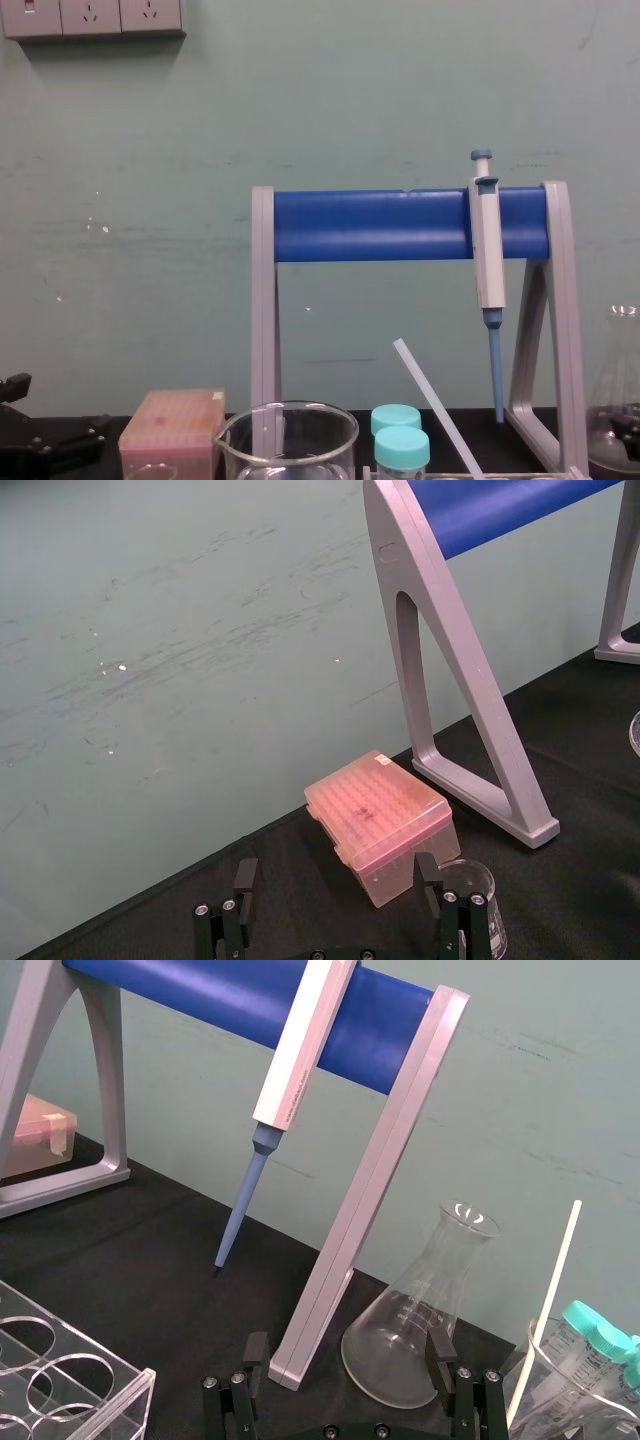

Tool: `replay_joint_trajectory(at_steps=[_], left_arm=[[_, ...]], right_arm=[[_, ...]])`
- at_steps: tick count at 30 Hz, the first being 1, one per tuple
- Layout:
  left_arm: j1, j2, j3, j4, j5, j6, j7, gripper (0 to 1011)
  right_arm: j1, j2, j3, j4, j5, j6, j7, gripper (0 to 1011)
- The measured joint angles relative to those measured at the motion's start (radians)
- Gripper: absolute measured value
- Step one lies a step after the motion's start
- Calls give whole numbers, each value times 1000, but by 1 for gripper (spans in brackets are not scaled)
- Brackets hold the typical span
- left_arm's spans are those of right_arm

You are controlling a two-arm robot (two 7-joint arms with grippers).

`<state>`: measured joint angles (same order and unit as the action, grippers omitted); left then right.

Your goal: Pick up the stirring rod with one hand, then place it down.

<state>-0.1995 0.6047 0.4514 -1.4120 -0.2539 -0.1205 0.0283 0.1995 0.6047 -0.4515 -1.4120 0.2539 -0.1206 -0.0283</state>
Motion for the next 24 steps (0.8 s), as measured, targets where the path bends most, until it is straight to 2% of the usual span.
replay_joint_trajectory(at_steps=[24], left_arm=[[0,0,0,0,0,0,0,1000]], right_arm=[[0,0,0,0,0,0,0,1002]])
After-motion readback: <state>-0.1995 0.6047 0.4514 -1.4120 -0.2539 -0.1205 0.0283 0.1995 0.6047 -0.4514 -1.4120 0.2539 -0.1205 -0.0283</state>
